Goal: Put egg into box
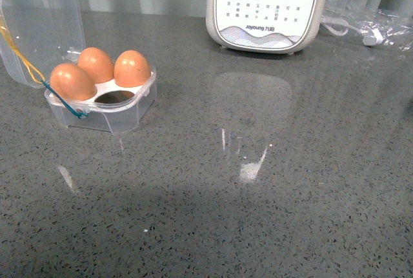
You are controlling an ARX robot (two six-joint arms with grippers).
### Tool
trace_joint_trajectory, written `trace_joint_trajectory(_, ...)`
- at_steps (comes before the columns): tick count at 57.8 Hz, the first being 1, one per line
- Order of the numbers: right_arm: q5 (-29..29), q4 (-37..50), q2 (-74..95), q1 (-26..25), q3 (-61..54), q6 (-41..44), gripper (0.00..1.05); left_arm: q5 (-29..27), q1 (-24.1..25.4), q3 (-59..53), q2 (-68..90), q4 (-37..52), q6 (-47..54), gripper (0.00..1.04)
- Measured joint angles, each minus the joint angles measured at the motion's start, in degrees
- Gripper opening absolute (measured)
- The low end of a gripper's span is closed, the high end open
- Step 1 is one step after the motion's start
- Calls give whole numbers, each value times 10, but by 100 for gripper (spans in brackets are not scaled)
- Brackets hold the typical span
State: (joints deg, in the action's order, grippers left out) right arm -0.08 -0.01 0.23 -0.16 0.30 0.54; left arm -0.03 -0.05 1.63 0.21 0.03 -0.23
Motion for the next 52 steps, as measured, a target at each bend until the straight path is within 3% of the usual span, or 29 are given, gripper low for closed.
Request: trace_joint_trajectory(52, 0, 0, 0, 0, 0, 0, 98, 0, 0, 0, 0, 0, 0, 98)
